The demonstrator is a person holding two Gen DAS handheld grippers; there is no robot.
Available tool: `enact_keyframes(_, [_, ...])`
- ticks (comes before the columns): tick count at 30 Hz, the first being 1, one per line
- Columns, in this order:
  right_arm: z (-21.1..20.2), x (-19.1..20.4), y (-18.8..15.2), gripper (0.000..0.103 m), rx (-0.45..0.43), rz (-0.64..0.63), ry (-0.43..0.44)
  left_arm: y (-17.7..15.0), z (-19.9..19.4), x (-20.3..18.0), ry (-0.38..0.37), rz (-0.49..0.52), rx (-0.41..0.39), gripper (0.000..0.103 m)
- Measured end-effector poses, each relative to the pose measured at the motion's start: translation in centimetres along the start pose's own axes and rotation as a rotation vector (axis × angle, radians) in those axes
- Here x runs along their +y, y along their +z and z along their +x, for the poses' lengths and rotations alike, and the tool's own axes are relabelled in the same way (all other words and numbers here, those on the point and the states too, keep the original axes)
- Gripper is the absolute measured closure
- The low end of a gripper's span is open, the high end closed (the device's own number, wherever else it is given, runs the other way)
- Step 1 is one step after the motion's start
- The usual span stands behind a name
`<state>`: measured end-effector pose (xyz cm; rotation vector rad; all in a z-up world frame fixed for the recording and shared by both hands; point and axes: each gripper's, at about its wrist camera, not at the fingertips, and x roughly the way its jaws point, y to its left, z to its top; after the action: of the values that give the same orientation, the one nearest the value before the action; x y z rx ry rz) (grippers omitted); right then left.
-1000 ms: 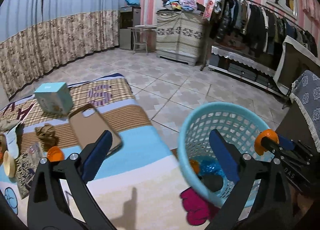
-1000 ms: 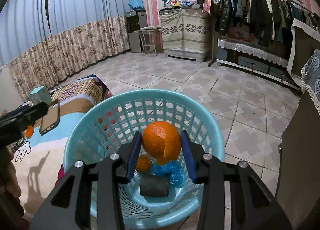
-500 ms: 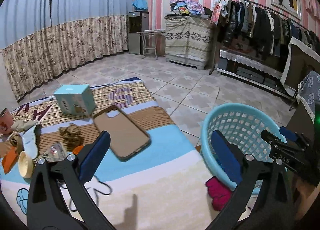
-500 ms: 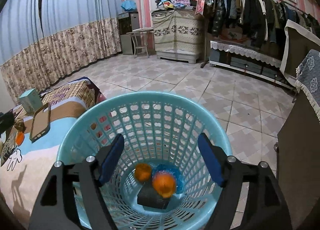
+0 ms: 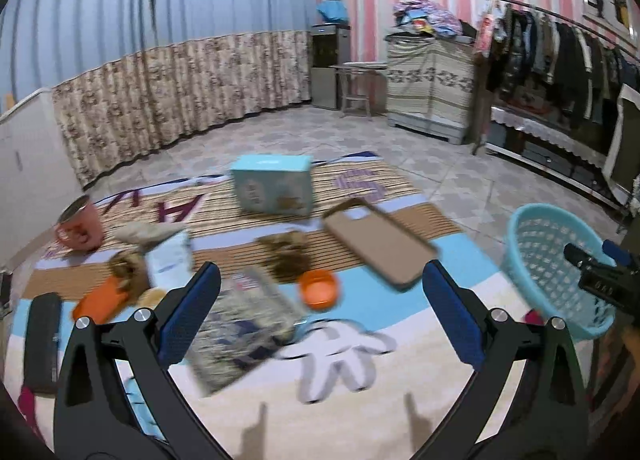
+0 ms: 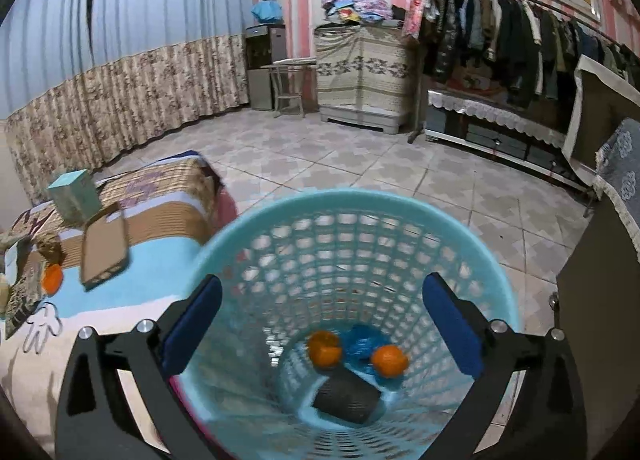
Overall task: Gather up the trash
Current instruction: 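Move the left tool to the cream lid and grasp it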
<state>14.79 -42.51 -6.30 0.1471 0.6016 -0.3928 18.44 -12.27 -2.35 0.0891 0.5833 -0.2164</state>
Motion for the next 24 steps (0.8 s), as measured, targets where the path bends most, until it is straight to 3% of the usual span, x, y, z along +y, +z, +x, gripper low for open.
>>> enact_keyframes(12, [-1.3,12.9,0.7,0.005,-0.016,-0.15,0.134,-1.6,0.9,11.1,0.117,-0.152,0.029,0.005])
enact_keyframes(24, [-1.4,21.5,0.2,0.005,0.002,-0.196,0.249,-3.2,2.4,17.5,0.174,-0.251,0.091,0.005])
